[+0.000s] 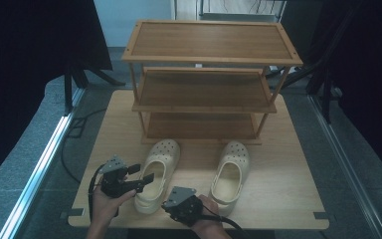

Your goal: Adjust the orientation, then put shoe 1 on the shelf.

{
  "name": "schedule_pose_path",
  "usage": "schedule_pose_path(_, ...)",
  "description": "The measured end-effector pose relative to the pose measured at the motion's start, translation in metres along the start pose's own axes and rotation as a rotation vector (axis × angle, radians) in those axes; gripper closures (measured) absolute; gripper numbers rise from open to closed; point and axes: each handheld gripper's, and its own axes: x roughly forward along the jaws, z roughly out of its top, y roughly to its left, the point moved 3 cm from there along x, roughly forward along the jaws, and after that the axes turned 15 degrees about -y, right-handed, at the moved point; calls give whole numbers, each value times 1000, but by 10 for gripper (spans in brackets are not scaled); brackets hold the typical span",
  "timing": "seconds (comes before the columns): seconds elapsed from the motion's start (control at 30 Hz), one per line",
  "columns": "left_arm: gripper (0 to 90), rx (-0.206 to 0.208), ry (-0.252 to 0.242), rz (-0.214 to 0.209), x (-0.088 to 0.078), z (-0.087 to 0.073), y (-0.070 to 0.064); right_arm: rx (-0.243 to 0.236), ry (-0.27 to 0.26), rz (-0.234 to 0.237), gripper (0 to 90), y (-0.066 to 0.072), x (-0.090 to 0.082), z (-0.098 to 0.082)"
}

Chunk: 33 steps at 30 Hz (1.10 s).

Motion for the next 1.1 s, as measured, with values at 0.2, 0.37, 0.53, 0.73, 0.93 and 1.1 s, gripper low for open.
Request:
schedule_pose_path(0.2, 301, -1, 12, 6, 3, 0, -8, 36, -107, -105, 782, -21, -61, -9)
schedule_pose_path(0.37, 322, 10, 33, 19, 9, -1, -14, 82, -138, -174, 766, -41, -93, -19)
schedule_pose_path(0.53, 373, 29, 69, 50, 22, -4, -21, 127, -174, -227, 759, -59, -114, -20)
schedule_pose_path(0.73, 410, 51, 122, 68, 42, 1, -28, 129, -173, -258, 754, -65, -119, -22)
schedule_pose_path(0.93, 483, 34, 161, 98, 60, 4, -25, 122, -165, -269, 750, -65, -119, -22)
schedule_pose_path(1.1, 598, 17, 203, 95, 70, -1, -24, 126, -166, -282, 750, -67, -121, -23)
